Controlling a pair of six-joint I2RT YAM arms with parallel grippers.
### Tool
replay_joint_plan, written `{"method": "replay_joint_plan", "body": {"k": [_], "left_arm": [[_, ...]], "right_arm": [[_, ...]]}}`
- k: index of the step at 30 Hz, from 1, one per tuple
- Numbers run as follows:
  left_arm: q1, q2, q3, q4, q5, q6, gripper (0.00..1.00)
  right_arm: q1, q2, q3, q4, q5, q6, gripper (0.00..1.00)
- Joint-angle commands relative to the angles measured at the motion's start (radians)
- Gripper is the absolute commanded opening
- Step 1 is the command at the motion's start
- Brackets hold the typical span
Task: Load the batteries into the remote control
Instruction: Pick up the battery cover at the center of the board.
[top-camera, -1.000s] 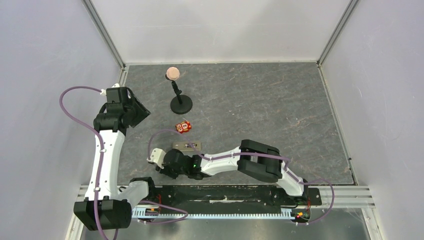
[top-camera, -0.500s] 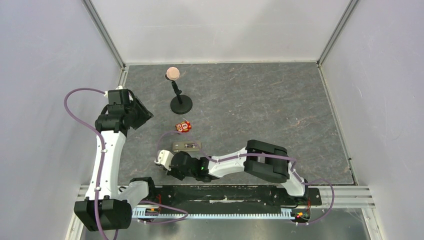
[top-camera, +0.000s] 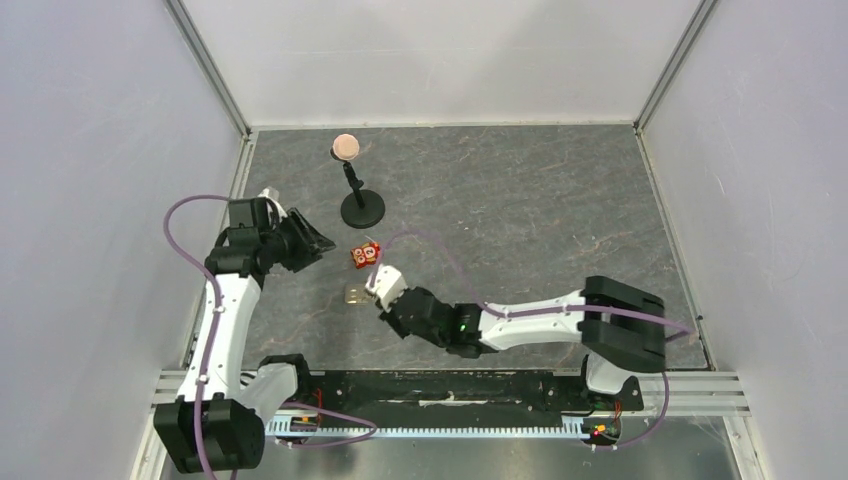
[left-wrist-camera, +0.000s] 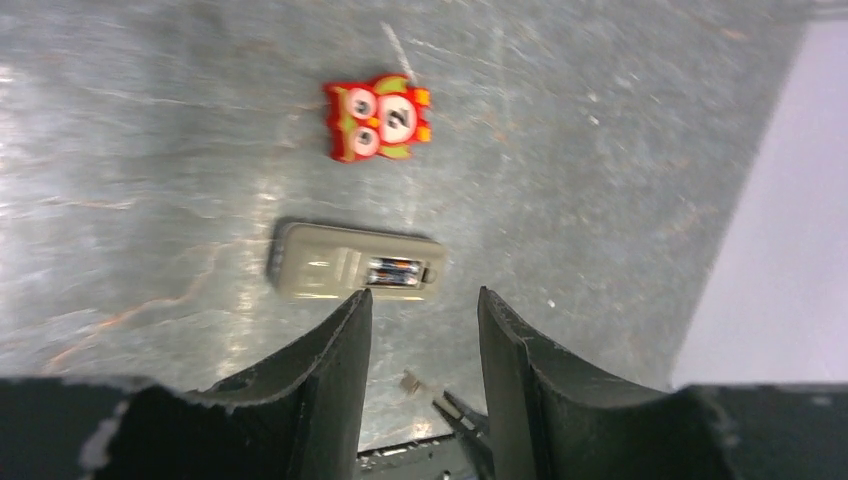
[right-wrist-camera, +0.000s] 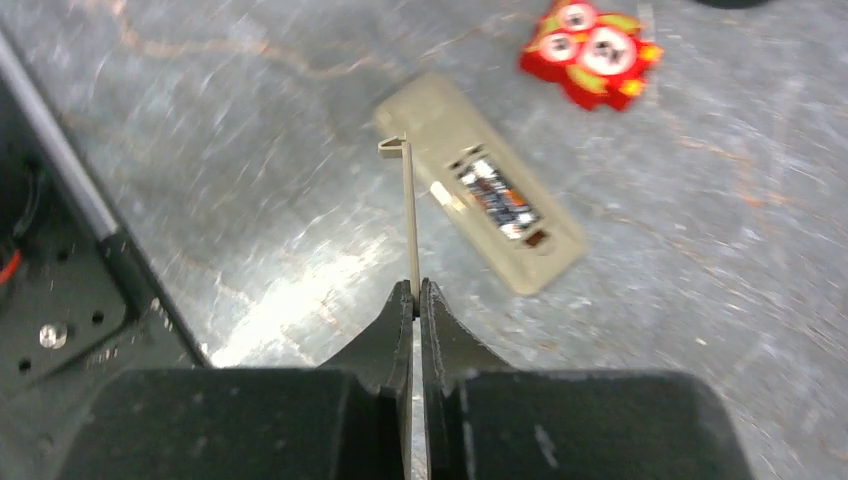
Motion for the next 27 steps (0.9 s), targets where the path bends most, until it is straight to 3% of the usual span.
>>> {"method": "replay_joint_plan", "body": {"k": [1,4,7,12,19,27], "left_arm": [[-0.011,-0.085,-0.106,0.268,0.282,-0.077,0.5],[-0.065,-0.143,-0.192,0.39,0.278,-0.132,0.5],[-0.232,-0.173,-0.244,0.502,0.205,-0.186,0.51],[-0.491,-0.126,-0.256,0.512,-0.103,-0.222,0.51],[-0.605,-0.019,-0.268,0.577,-0.201,-0.304,0.52],[-0.648,0.082,-0.234,0.601,-0.238,-0.335,0.52]], "right_arm": [[-0.035,-0.094,-0.008,-0.085,0.155,0.175,0.0],[-0.04,-0.112,0.027,-0.191,0.237,0.265,0.0],[-0.045,-0.107,0.074,-0.289,0.313,0.322,0.0],[-0.054,-0.104,0.111,-0.382,0.396,0.327,0.0],[-0.053,-0.096,0.123,-0.369,0.403,0.325,0.0],[-0.053,-0.087,0.13,-0.333,0.386,0.306,0.0]]}}
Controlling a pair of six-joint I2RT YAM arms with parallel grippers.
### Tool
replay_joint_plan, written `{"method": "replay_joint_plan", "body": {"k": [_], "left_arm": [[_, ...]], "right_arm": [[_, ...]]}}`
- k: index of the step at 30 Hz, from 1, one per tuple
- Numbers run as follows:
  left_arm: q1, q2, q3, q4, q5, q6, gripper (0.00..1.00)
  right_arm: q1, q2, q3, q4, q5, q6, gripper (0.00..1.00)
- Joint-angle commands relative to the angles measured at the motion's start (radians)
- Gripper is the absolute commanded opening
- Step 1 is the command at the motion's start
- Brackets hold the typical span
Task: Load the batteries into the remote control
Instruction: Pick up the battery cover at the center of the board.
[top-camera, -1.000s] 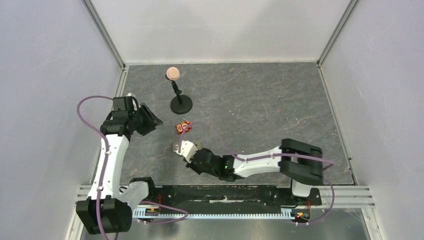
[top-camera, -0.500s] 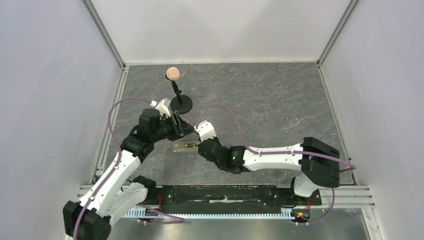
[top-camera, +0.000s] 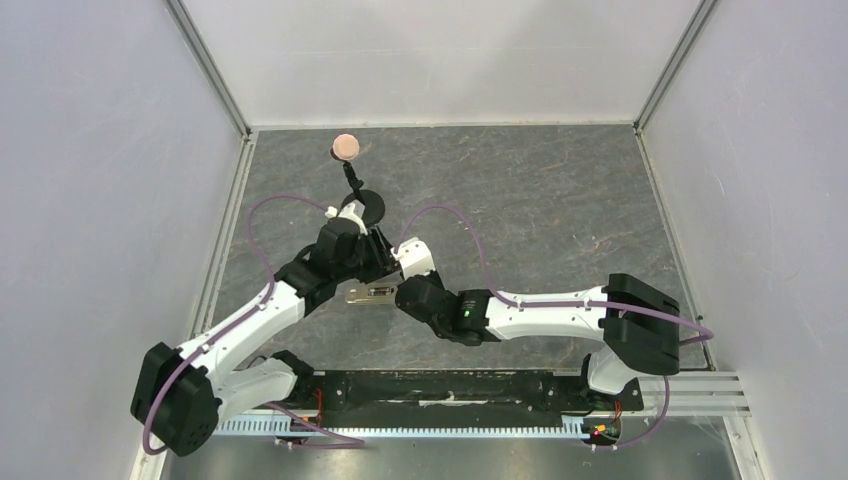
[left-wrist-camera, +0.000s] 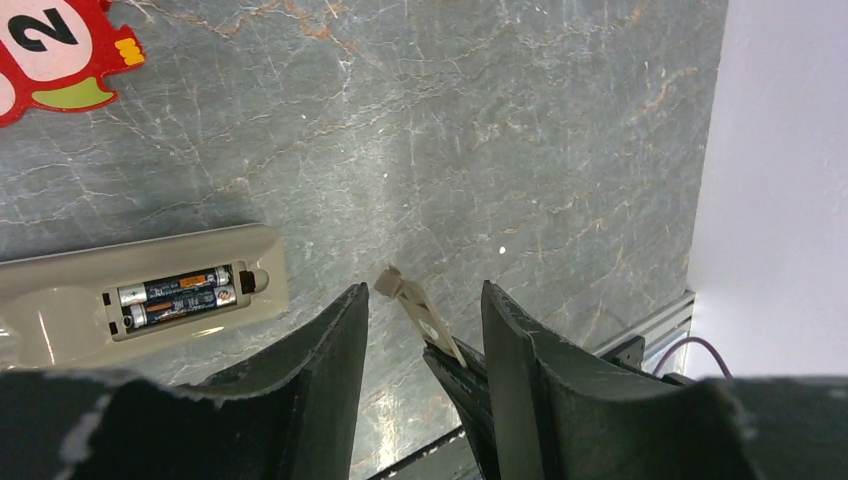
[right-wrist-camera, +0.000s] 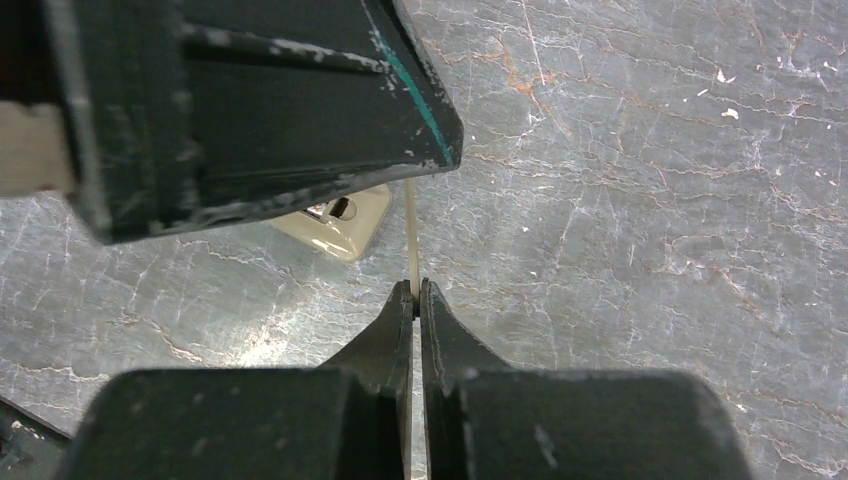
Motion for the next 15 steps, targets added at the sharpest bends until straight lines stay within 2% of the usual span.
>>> {"method": "replay_joint_plan", "body": {"k": [1,6,15], "left_arm": [[-0.017,0.044,0.038,0.047,-0.058,-0.062,0.52],[-0.042,0.08,0.069,-0.018,-0.081,-0.097,0.51],[-0.061,0.103,0.079,-0.053,-0.09,-0.138,0.41]], "right_arm": [[-0.003,0.01,0.048,0.035,0.027,-0.002,0.0],[-0.003,0.03,0.071,0.034,0.032,-0.007,0.0],[-0.003,0.083,0.122,0.015,0.045,-0.004,0.0]]}}
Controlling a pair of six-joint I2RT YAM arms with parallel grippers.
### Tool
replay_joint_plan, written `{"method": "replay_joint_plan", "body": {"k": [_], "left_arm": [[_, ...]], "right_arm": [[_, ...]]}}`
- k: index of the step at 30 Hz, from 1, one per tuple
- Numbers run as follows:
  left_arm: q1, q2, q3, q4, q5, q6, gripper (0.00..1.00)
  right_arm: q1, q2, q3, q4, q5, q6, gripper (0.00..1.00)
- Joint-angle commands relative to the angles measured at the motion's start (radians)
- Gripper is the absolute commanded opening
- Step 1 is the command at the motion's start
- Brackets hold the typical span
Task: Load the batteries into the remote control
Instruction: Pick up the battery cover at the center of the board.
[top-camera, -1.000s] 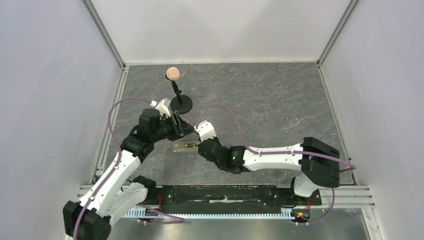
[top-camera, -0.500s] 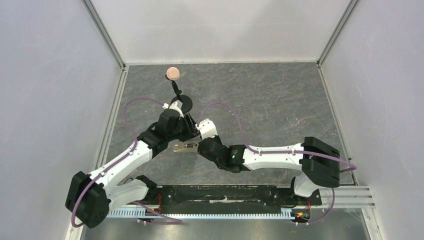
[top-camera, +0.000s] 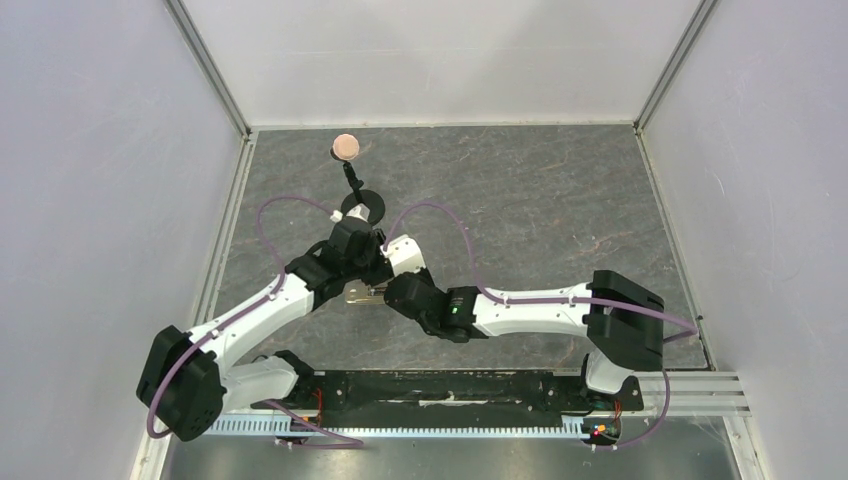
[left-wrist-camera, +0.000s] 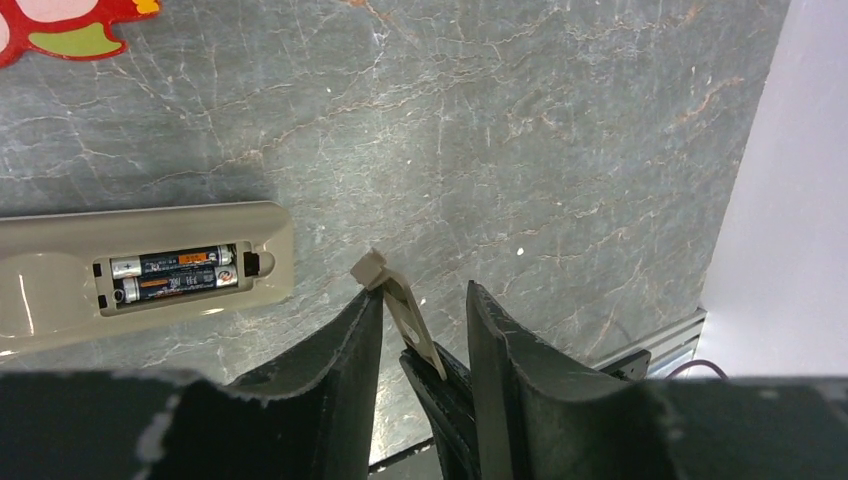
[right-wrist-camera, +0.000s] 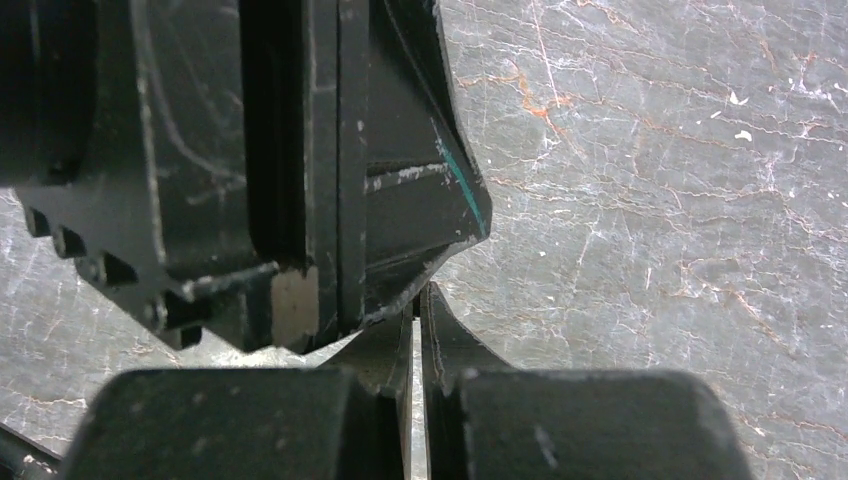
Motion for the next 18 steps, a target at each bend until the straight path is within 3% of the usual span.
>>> {"method": "replay_joint_plan", "body": {"k": [1,10,15,18], "left_arm": [[-0.017,0.014,0.038,-0.008,-0.023,-0.054,0.4],[-0.023,0.036,0.044,-0.014,-0.04,-0.052,0.04],[-0.022,0.047,0.055,-0.012,-0.037,-0.018,0.02],[-0.022,0.043,0.055,-0.004,-0.033,0.012,0.02]], "right_arm": [[-0.003,0.016,0.053,0.016,0.037,0.003,0.0],[-0.003,0.017,0.061,0.027,0.033,0.001,0.0],[-0.003,-0.026,0.027,0.05,0.009,-0.002,0.01],[-0.003,-0.082,-0.025,0.065,0.004,0.001,0.19]]}}
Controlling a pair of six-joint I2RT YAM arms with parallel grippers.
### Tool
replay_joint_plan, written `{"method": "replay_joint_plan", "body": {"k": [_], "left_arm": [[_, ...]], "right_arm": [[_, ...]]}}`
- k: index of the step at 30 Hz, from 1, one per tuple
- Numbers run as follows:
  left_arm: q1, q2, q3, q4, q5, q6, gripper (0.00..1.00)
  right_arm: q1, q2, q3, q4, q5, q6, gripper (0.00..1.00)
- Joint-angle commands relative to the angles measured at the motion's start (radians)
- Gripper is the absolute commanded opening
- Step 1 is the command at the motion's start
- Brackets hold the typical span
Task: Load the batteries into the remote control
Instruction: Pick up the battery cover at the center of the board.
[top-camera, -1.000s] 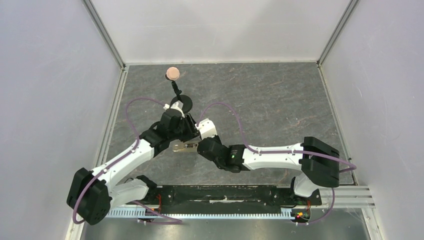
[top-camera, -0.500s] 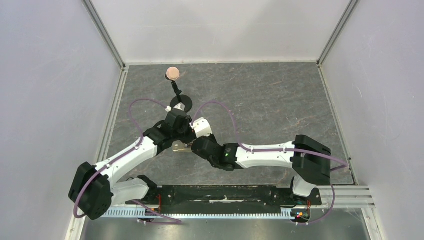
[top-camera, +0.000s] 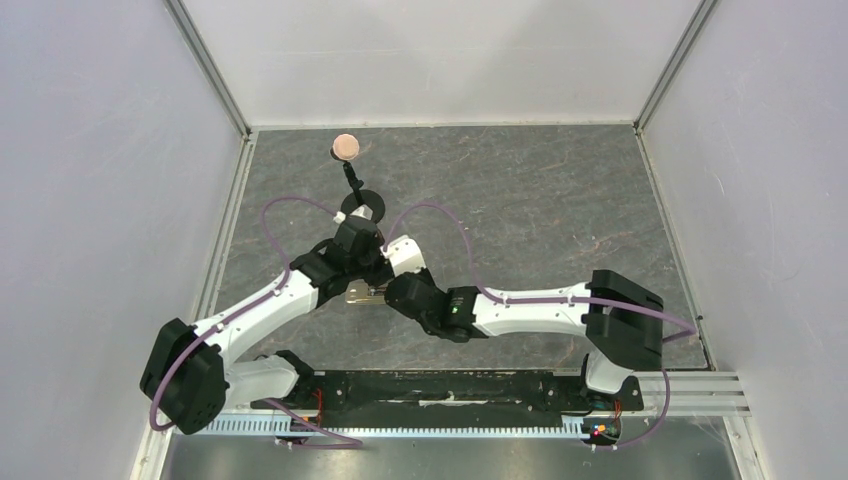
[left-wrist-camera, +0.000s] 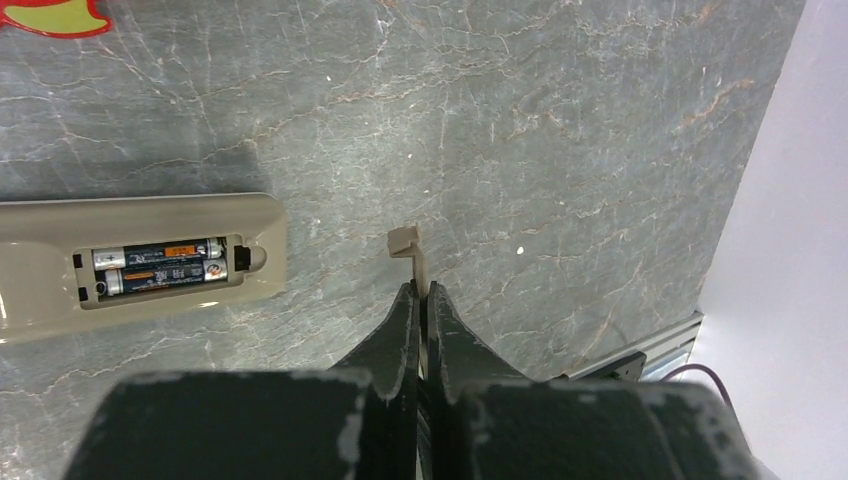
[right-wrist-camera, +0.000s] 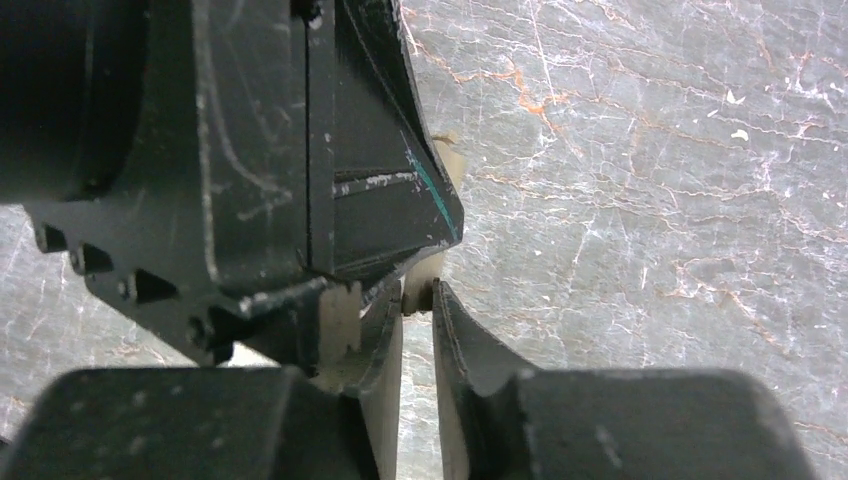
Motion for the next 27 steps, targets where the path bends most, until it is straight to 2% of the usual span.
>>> {"method": "replay_joint_plan", "body": {"k": [1,3,6,11,14,21,24,27], "left_arm": [[-0.004,0.0,0.033,0.022,-0.021,0.064,0.02],[-0.004,-0.007,0.029,0.025,-0.027,0.085,0.02],[-0.004,-0.02,0.016,0.025,-0.039,0.113,0.02],[-0.004,-0.049,-0.006,0.061,-0.023,0.204,0.02],[-0.004,-0.076,-0.009,0.092,0.047,0.296,0.02],[-0.004,-0.227,-0.025,0.18,0.456,0.554,0.02],[-0.004,-0.273,-0.016,0.181,0.692,0.656,0.02],[-0.004,-0.295,0.007,0.147,0.837,0.718,0.02]], "right_arm": [[0.0,-0.119,-0.05,0.074,-0.003,0.013,0.27],[-0.001,-0.163,-0.082,0.077,-0.008,0.017,0.37],[-0.003,-0.236,-0.129,0.077,-0.036,0.021,0.45],[-0.024,-0.392,-0.228,0.113,-0.122,0.021,0.51],[-0.074,-0.474,-0.279,0.145,-0.274,0.002,0.53],[-0.261,-0.622,-0.321,0.207,-0.687,-0.001,0.58],[-0.296,-0.66,-0.289,0.206,-0.819,-0.028,0.62],[-0.324,-0.673,-0.252,0.198,-0.959,-0.042,0.62]]}}
